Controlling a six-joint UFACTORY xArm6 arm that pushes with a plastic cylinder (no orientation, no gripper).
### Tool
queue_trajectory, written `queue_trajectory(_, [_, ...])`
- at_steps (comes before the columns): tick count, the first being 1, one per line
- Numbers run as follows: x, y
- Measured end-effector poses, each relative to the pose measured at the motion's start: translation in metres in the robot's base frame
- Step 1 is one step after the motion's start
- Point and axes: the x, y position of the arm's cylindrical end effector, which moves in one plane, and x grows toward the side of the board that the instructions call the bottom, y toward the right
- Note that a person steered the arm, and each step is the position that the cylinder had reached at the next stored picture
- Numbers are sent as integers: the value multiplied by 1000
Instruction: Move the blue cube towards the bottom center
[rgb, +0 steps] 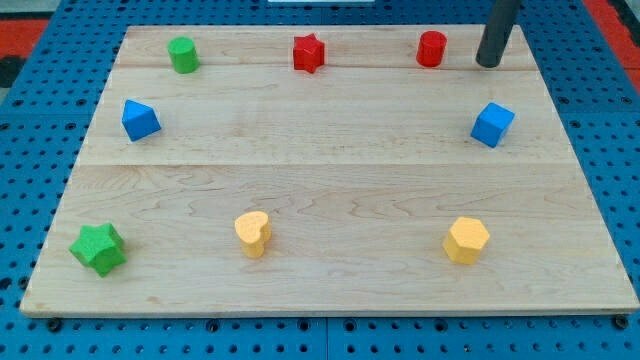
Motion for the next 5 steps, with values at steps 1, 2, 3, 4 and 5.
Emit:
queue_trajectory(1, [1,16])
queue_trajectory(2, [24,83])
queue_trajectory(3, [68,102])
queue_trajectory(4, [83,90])
queue_trajectory(5, [90,48])
